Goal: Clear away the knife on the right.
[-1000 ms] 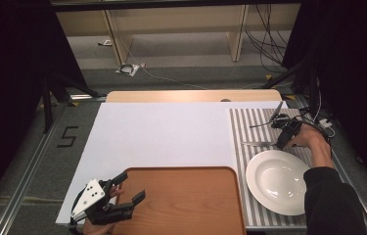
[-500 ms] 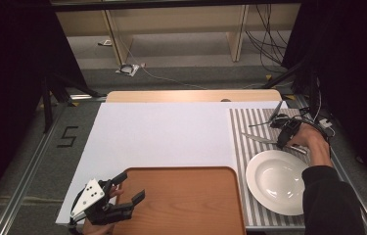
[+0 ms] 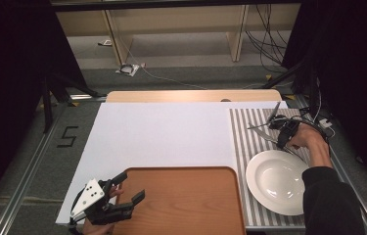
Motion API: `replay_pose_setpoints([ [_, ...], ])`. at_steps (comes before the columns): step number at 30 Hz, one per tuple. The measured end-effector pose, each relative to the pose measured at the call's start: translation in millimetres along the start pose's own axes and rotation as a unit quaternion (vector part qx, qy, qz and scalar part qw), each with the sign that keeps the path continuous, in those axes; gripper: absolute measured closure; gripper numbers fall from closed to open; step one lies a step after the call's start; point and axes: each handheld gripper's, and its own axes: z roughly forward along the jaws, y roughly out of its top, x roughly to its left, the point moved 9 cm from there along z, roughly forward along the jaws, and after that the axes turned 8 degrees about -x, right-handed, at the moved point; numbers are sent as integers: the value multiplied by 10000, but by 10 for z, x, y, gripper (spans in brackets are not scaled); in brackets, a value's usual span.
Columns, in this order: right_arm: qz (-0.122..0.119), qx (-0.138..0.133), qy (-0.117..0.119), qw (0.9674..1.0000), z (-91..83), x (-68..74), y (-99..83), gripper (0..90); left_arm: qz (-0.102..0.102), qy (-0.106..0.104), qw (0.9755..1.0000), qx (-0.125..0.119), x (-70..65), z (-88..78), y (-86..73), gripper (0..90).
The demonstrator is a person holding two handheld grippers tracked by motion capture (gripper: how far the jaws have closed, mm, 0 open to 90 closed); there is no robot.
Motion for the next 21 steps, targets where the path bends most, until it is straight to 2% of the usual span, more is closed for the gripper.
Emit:
replay_pose_setpoints([
  [4,-115,-51,-50,9999,-6,7,5,807,0,23,10000,-11,17,-2,7,153],
  [5,-65,-248,-135,9996,-41,5,43,807,-3,25,10000,-17,19,-4,10,153],
  [6,-65,-248,-135,9996,-41,5,43,807,-3,25,10000,-17,19,-4,10,153],
  [7,-71,-493,-164,9986,-110,5,94,808,-4,29,10000,-17,21,-2,9,153],
  [8,-71,-493,-164,9986,-110,5,94,808,-4,29,10000,-17,21,-2,9,153],
  [11,-79,-855,-165,9962,-244,39,180,808,14,26,10000,-18,16,-3,12,153],
  [14,-55,-1185,-298,9925,-381,81,268,807,13,26,10000,-34,12,-7,17,153],
  [15,-48,-1383,-414,9895,-474,104,317,807,13,29,10000,-36,14,-6,16,153],
  [17,-1,-1457,-434,9884,-511,121,335,808,11,29,10000,-36,14,-6,16,153],
  [21,125,-1977,-423,9793,-725,217,421,808,25,29,10000,-25,13,-3,14,153],
])
